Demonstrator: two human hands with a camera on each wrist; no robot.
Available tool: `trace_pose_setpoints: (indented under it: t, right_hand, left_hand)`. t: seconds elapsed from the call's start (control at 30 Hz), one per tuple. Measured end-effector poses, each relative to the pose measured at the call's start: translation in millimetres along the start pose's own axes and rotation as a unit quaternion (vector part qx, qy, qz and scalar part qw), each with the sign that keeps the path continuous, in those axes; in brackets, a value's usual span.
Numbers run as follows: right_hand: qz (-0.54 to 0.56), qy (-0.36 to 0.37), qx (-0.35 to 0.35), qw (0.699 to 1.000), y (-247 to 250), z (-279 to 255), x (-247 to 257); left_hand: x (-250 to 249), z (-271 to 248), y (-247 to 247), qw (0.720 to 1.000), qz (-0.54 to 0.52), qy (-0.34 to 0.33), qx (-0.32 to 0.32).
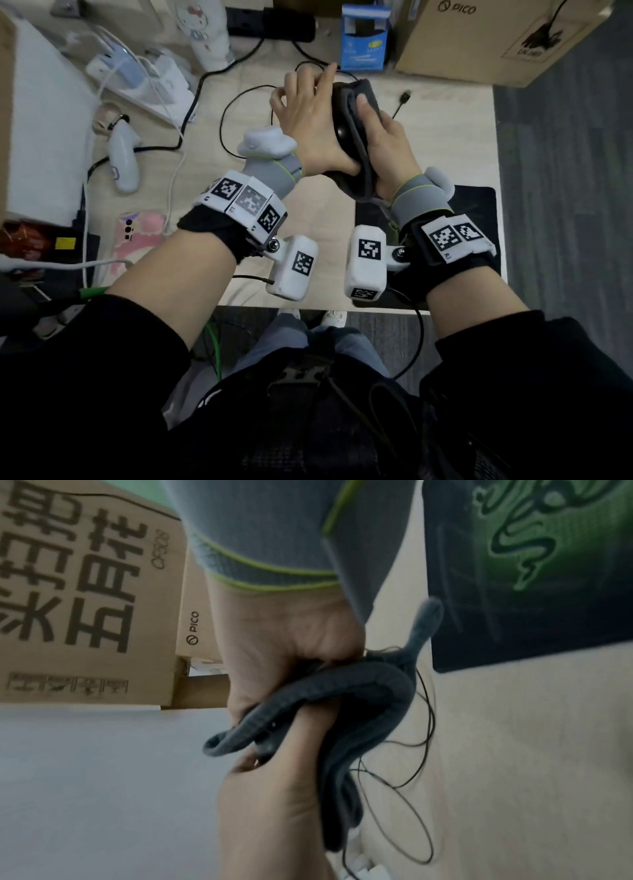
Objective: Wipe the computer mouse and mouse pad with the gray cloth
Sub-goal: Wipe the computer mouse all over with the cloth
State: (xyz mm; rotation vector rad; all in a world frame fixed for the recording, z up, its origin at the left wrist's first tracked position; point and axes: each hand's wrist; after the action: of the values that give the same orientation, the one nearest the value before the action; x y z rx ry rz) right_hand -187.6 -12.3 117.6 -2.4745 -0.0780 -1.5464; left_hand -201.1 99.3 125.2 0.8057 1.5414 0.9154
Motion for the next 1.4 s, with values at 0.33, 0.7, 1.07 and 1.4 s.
trace_pose_setpoints:
  t: [0.33,0.7,1.07,1.4]
  right_hand:
    - [-0.039,-0.008,-0.038,0.998,5,10,27]
    - [0.081,-0.012,0.107,0.991,16,-6,33]
    - [0.021,-0.014,-0.039,0.999,11,6,47]
    - [0.03,0.074,0.025,0.997,16,-10,48]
  left_hand:
    - [3,1,9,0.985,-0.152,-0.033,-0.075]
    - [-4,2,16,0.97,-0.24,-0.009,-0.036]
    - [-19,2,21,0.962,-0.261,-0.002,-0.076]
    - [-27,-2,28,0.976,-0.201,0.033,-0.07]
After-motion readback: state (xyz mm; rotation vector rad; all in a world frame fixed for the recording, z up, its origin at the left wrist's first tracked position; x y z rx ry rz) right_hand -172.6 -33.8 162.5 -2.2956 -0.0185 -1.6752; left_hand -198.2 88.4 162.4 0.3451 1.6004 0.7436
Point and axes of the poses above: each hand's wrist, its own z-axis towards the middle knuckle, its own y-axis out of the back of the hand, x = y × z, and after that the axes turned 1 degree about -z, right-handed
